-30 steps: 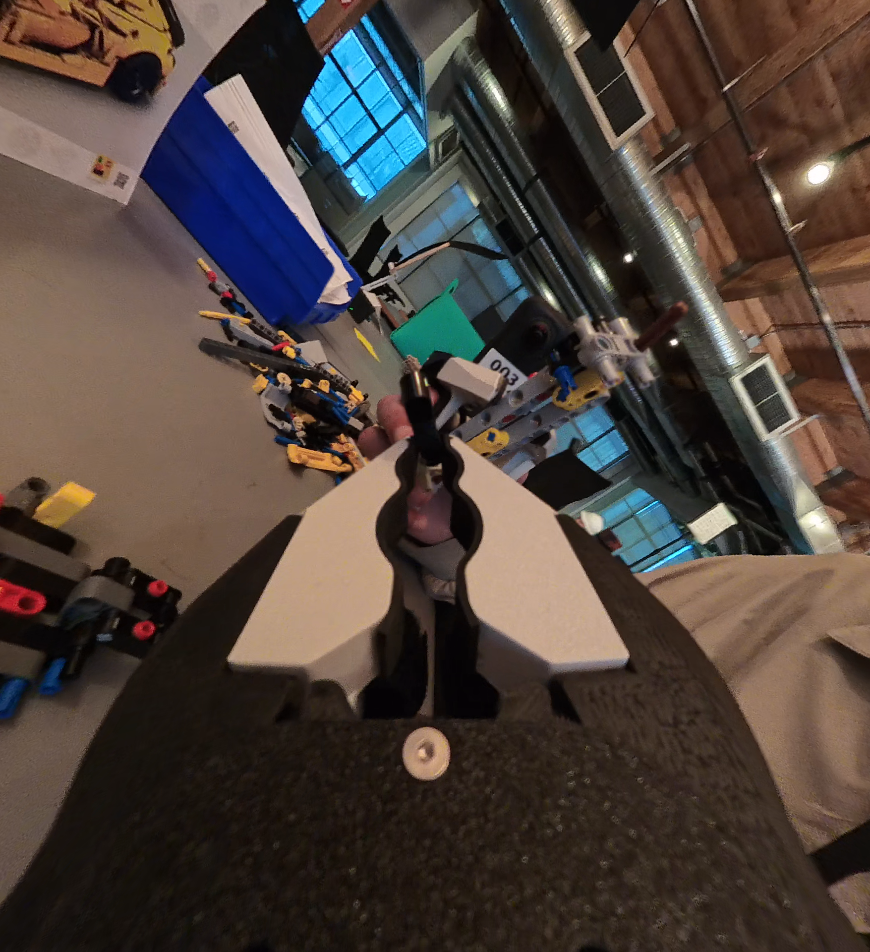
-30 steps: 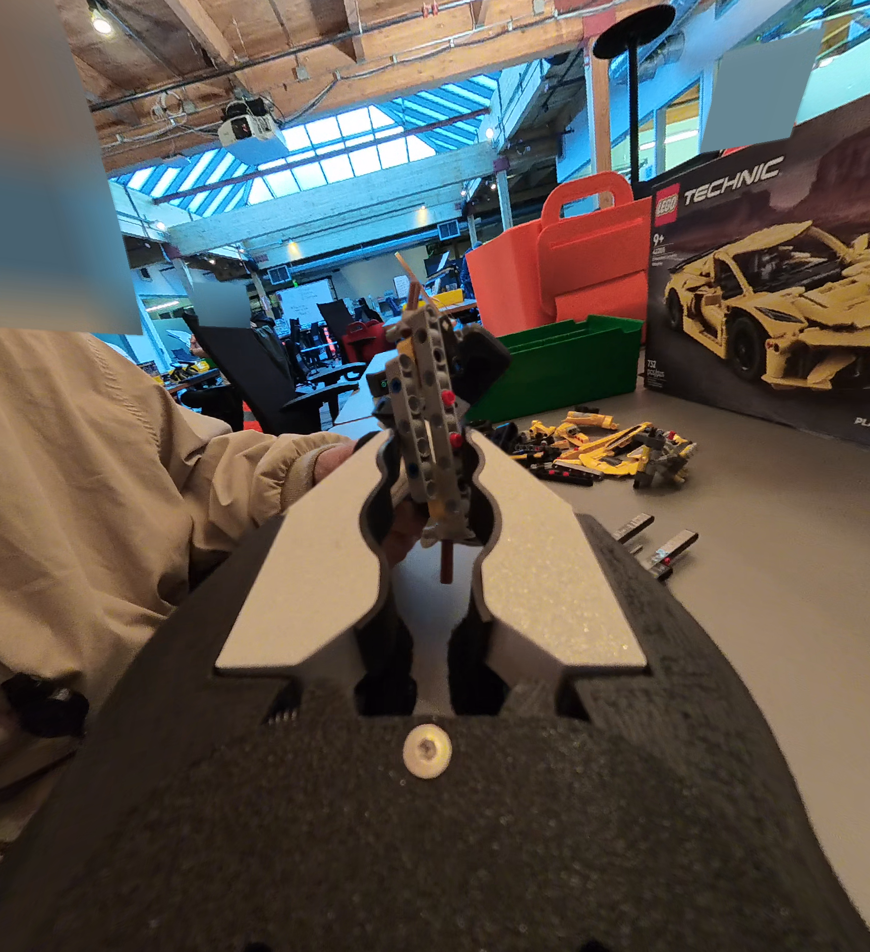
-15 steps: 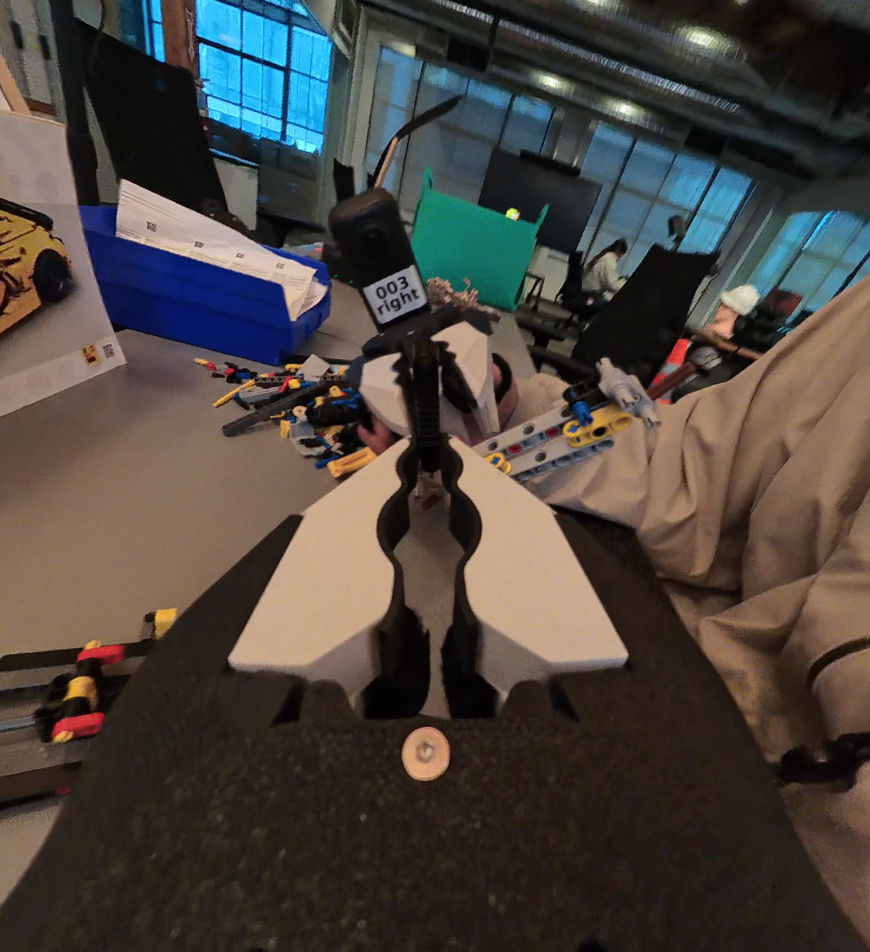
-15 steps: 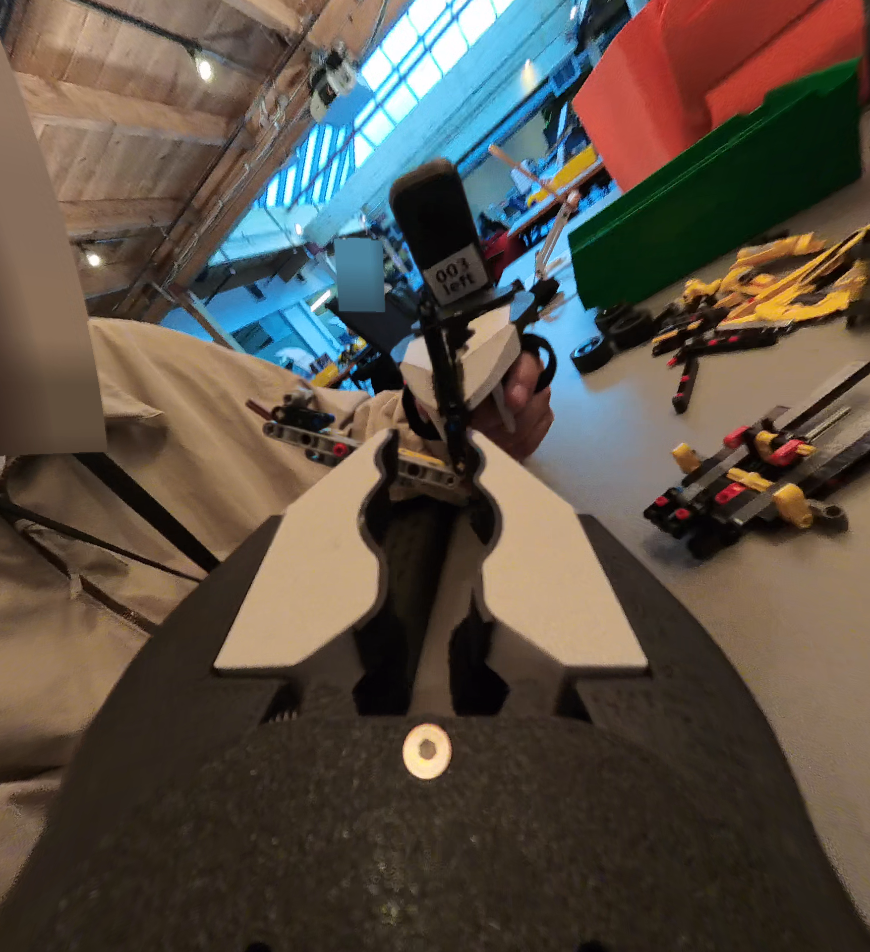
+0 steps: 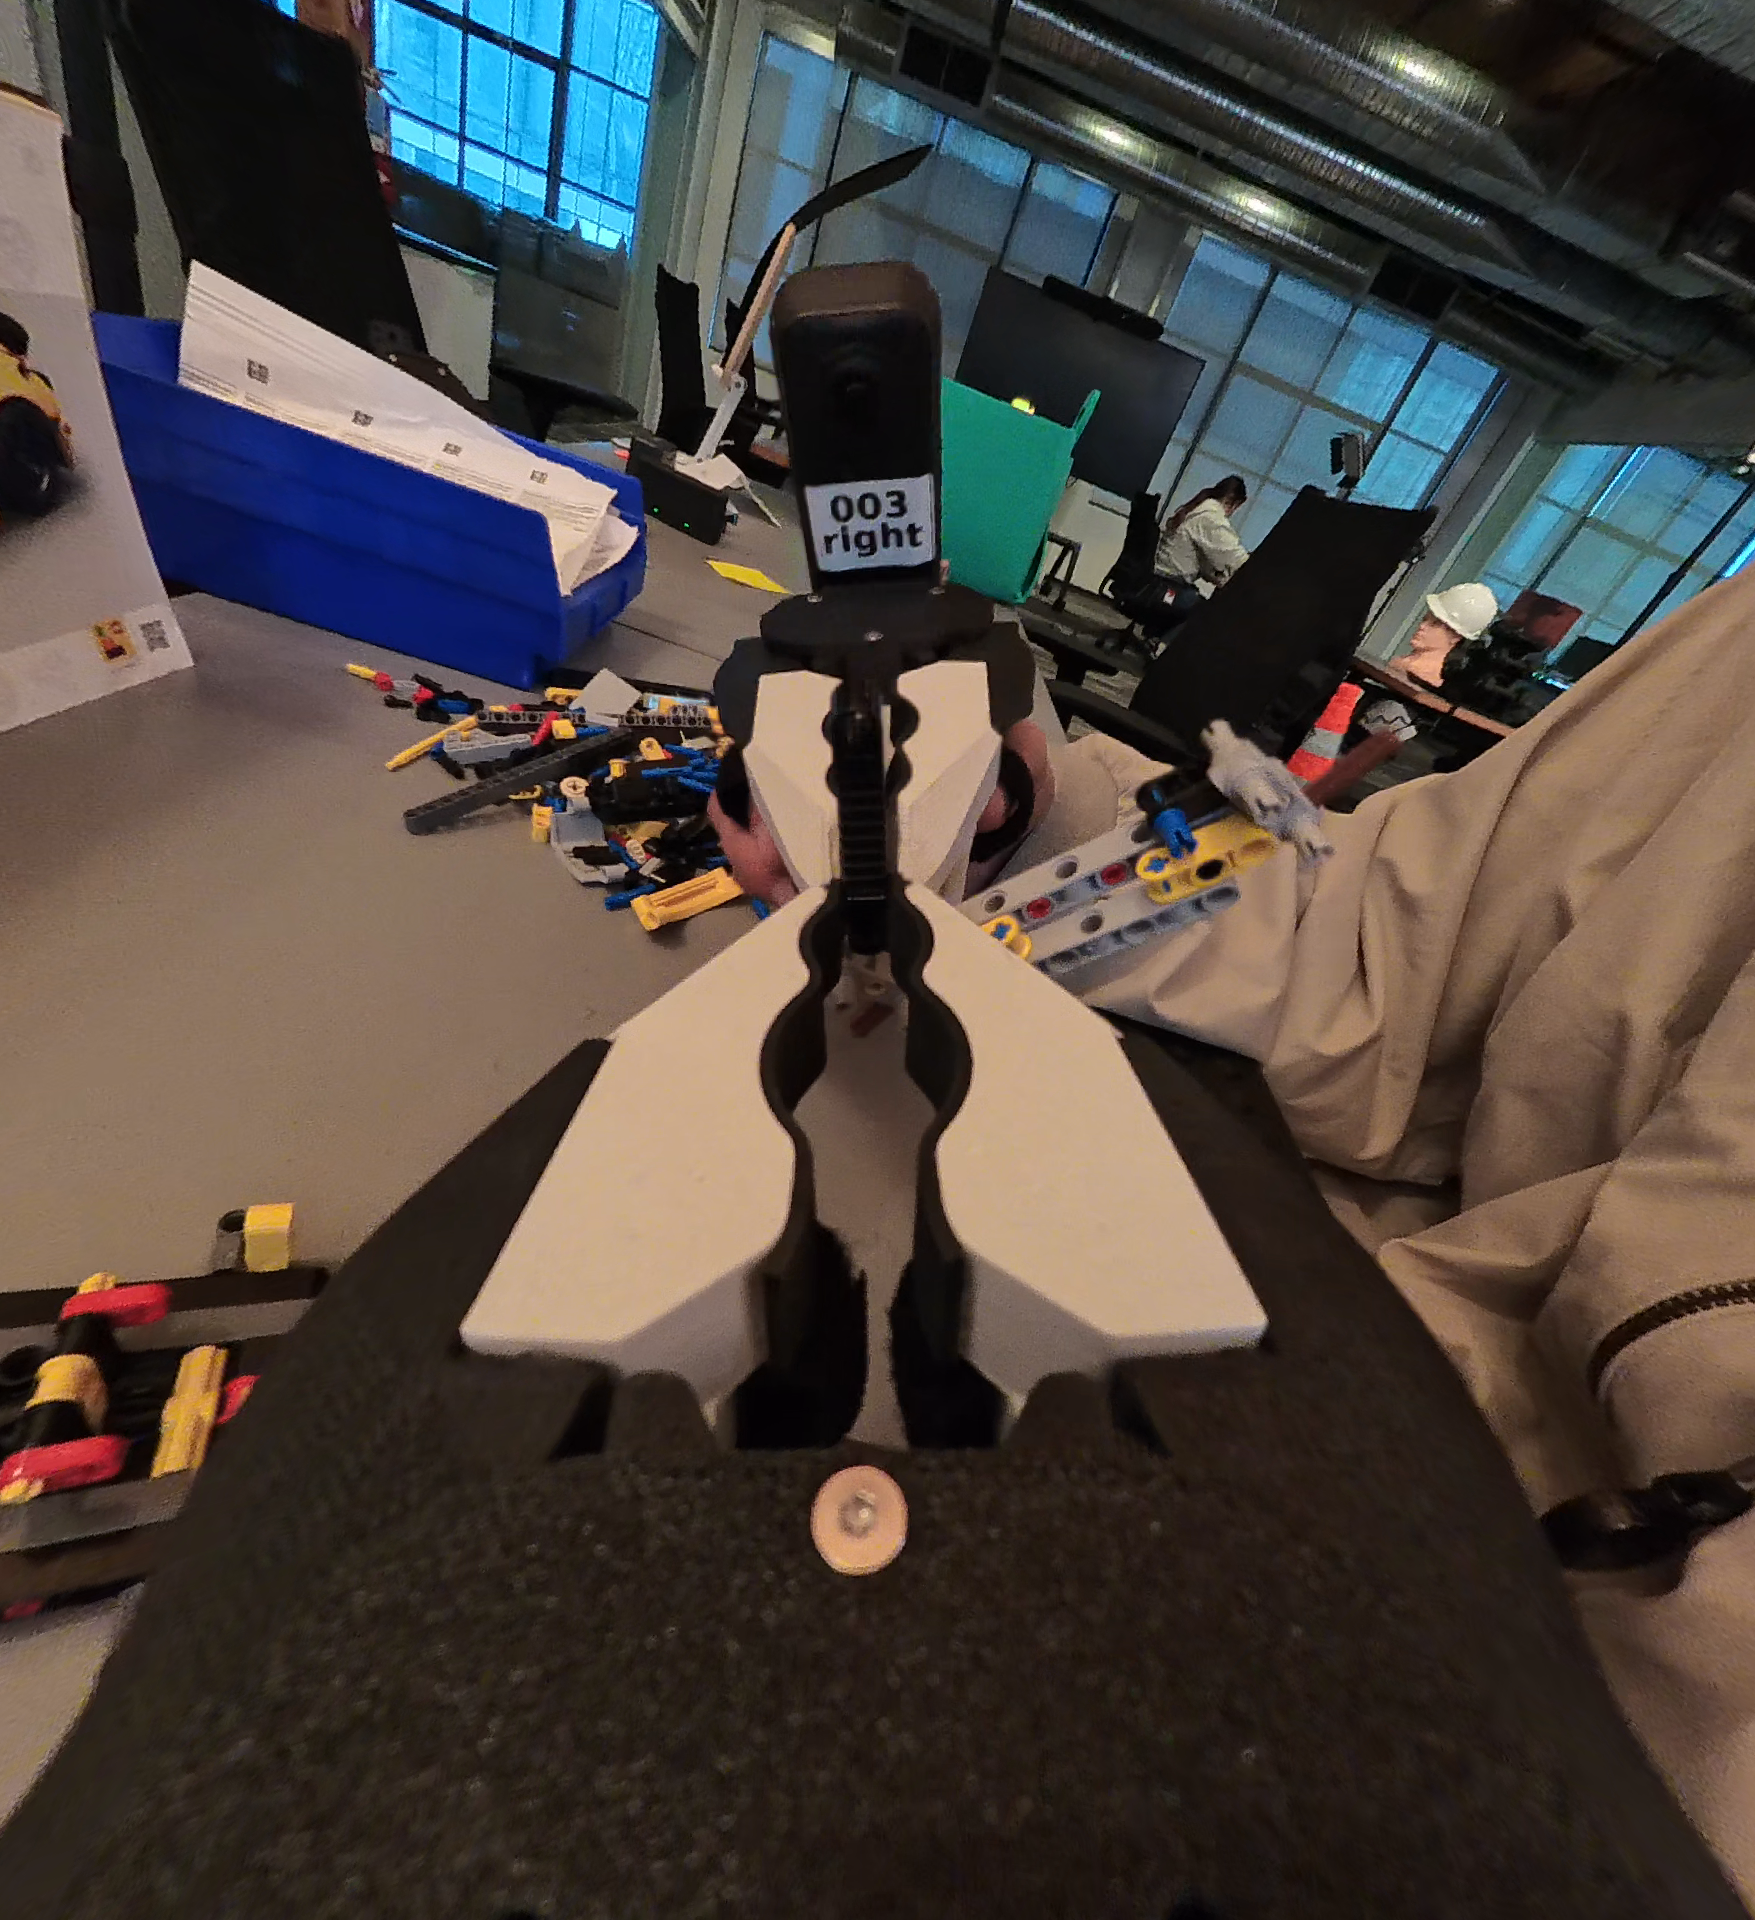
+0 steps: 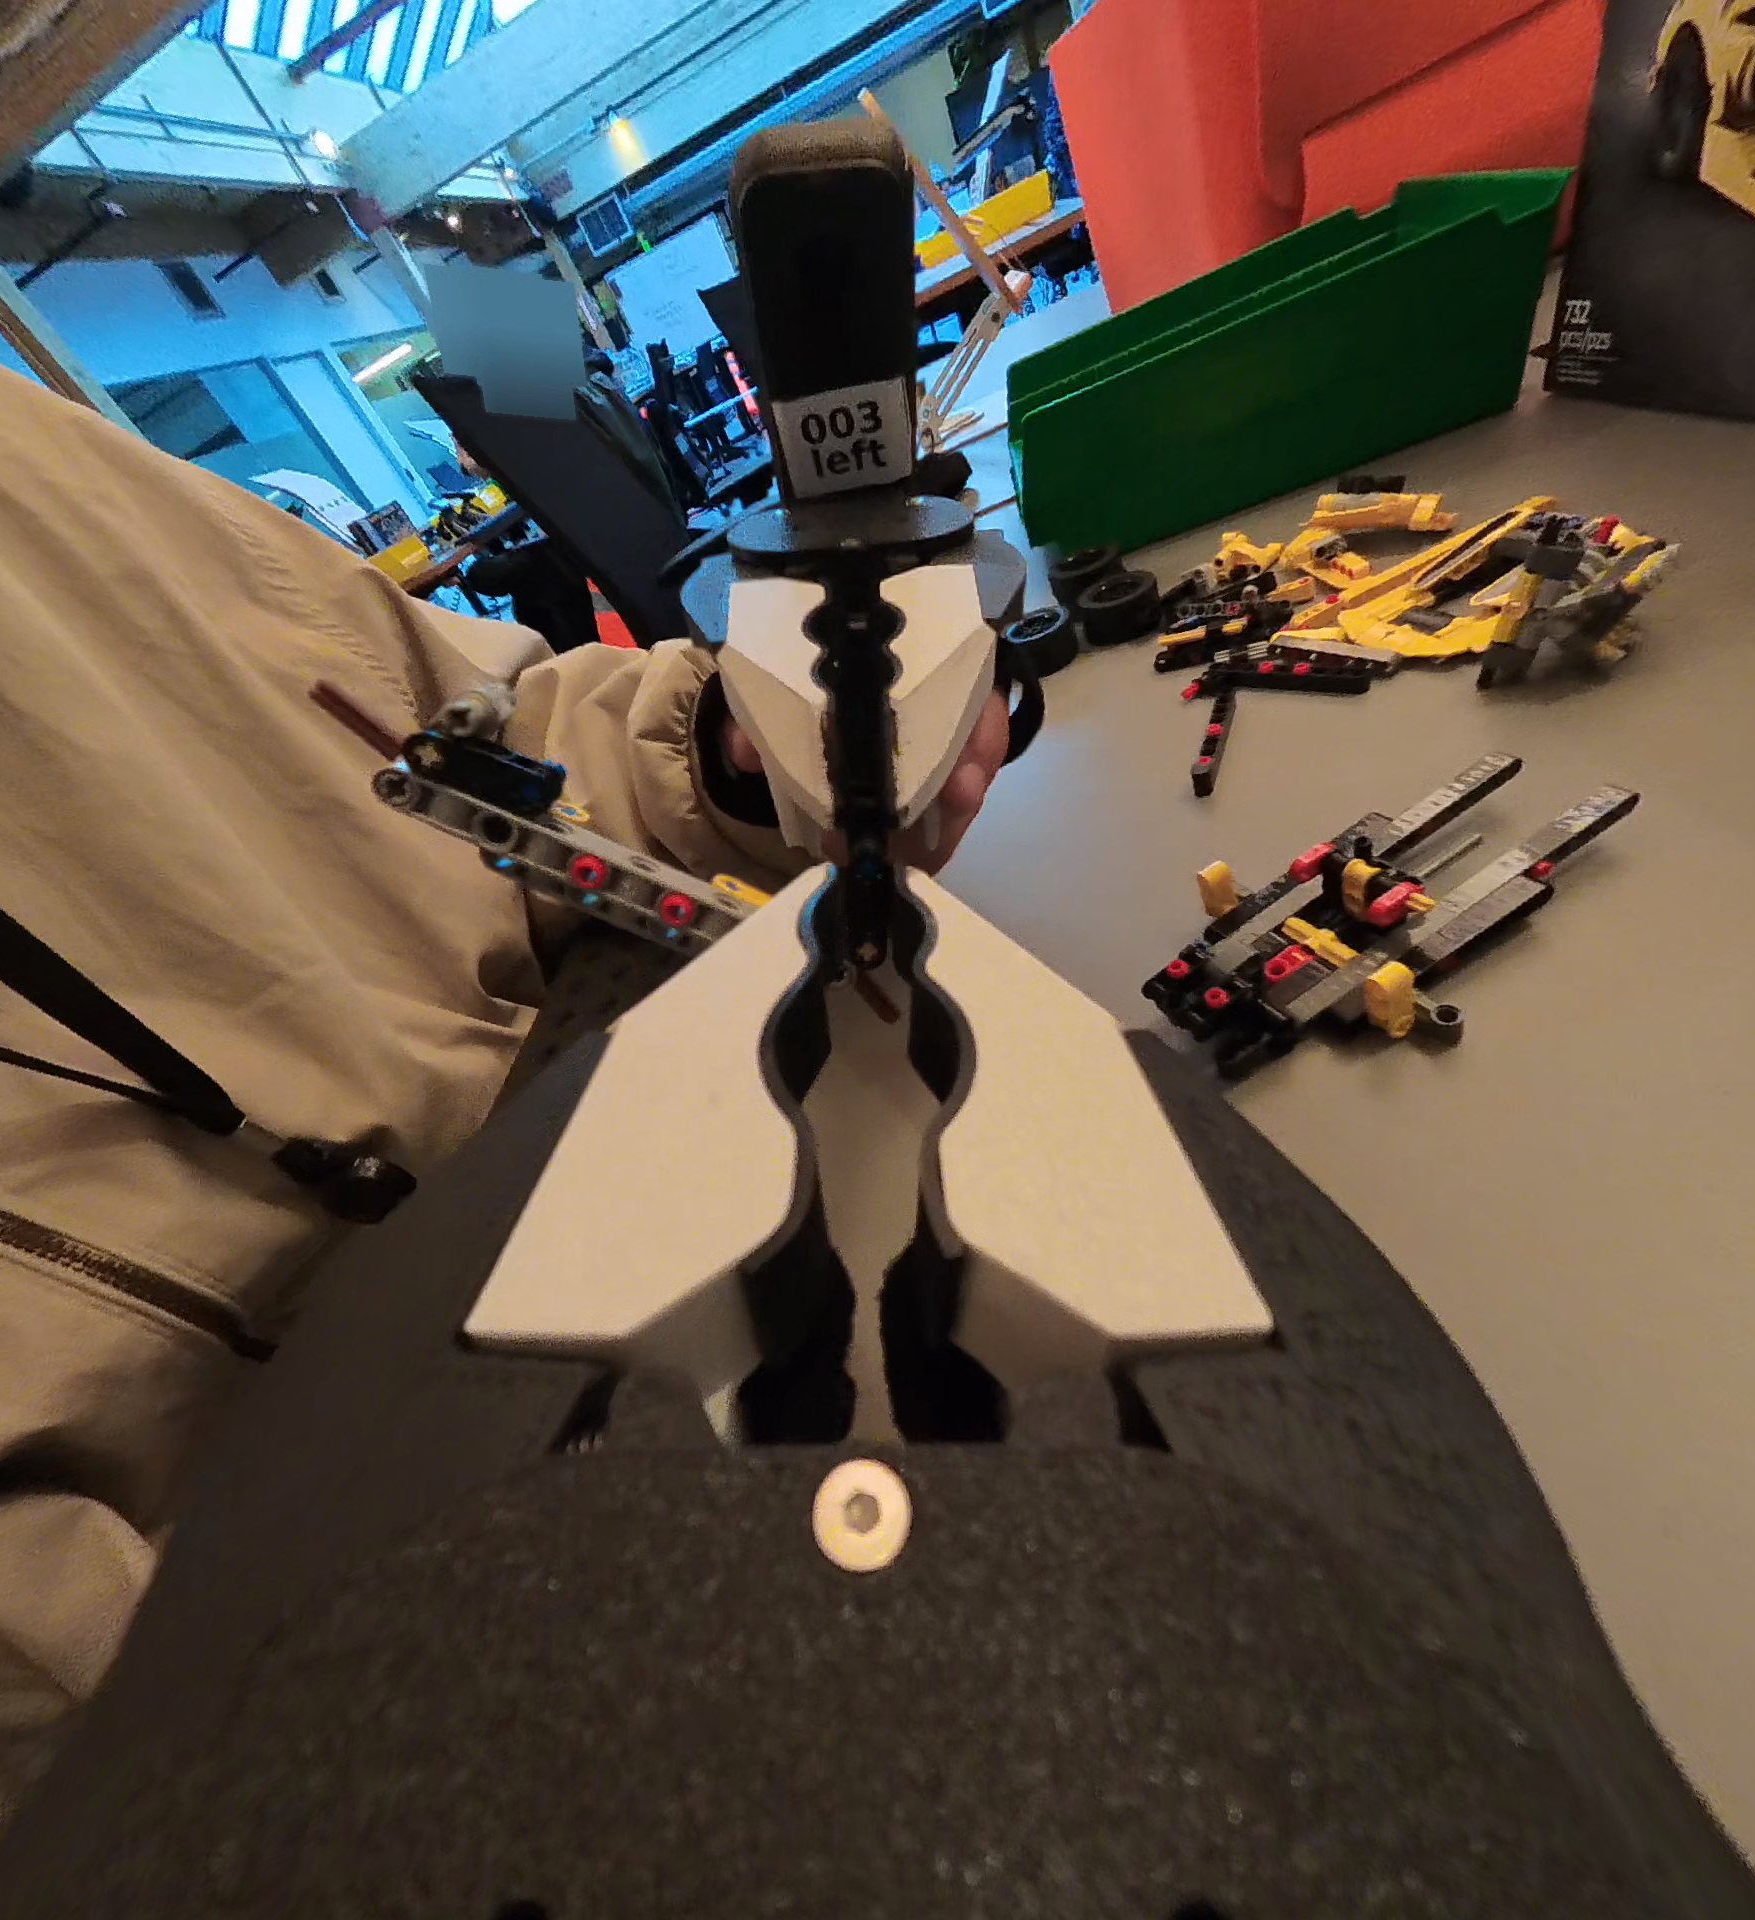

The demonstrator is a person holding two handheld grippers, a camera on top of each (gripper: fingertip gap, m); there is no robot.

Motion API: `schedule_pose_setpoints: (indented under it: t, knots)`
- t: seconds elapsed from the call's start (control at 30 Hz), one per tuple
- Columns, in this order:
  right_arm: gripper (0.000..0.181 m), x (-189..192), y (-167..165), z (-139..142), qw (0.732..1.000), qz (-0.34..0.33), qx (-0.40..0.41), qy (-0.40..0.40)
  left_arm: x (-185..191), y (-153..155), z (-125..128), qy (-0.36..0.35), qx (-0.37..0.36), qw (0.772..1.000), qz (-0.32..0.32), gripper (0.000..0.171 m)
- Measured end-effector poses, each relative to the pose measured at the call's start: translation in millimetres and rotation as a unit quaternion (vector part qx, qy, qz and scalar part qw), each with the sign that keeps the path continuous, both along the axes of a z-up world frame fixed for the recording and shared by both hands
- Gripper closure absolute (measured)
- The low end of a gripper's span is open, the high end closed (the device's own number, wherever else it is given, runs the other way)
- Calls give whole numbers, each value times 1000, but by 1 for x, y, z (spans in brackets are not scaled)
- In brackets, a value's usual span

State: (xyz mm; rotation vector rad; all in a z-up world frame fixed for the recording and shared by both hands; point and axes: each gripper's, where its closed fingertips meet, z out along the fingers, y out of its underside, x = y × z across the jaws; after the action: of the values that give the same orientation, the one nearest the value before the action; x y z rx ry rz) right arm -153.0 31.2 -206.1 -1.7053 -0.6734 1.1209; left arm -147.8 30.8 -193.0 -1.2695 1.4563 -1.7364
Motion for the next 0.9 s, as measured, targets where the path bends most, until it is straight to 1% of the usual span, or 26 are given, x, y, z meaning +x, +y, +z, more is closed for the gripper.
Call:
schedule_pose_setpoints:
  t: [0.1,0.13,0.17,0.2,0.23,0.27,0.3,0.33,0.4,0.43,0.5,0.53,0.6,0.67,0.8,0.9]
  knots:
    - [175,2,0,0,1000,5,-12,9,-2,2,-2,4,25,1000,5,165]
    - [175,7,1,2,1000,0,-11,12,-5,8,1,-2,30,999,17,165]
    - [175,21,3,7,999,-18,-8,27,-11,22,8,-18,17,999,37,165]
    - [175,39,3,16,998,-32,-9,57,-19,36,16,-34,-4,998,48,165]
    - [175,57,4,25,995,-50,-8,89,-26,44,18,-37,-10,998,47,165]
    - [176,69,6,31,992,-65,-2,106,-29,44,12,-20,0,999,30,165]
    - [176,75,6,33,991,-71,-1,113,-28,41,-3,20,22,999,15,165]
    - [176,75,7,34,990,-72,-3,119,-23,37,-24,68,56,996,13,165]
    - [176,70,7,36,989,-60,-5,133,-18,19,-71,172,119,978,-17,165]
    - [175,66,6,36,990,-55,-1,132,-14,17,-91,213,154,965,-2,164]
    - [175,62,9,34,991,-64,21,114,-6,20,-114,261,209,942,36,164]
    - [175,61,11,32,992,-72,36,96,-5,20,-119,274,230,933,47,164]
    - [175,55,13,26,993,-85,72,45,-3,19,-125,285,256,922,51,164]
    - [175,49,15,18,991,-91,103,1,-2,18,-126,283,257,922,58,164]
    - [175,42,19,7,991,-89,96,-24,-1,18,-129,292,226,928,56,163]
    - [175,42,26,-2,986,-110,107,-61,1,21,-121,277,209,936,64,158]
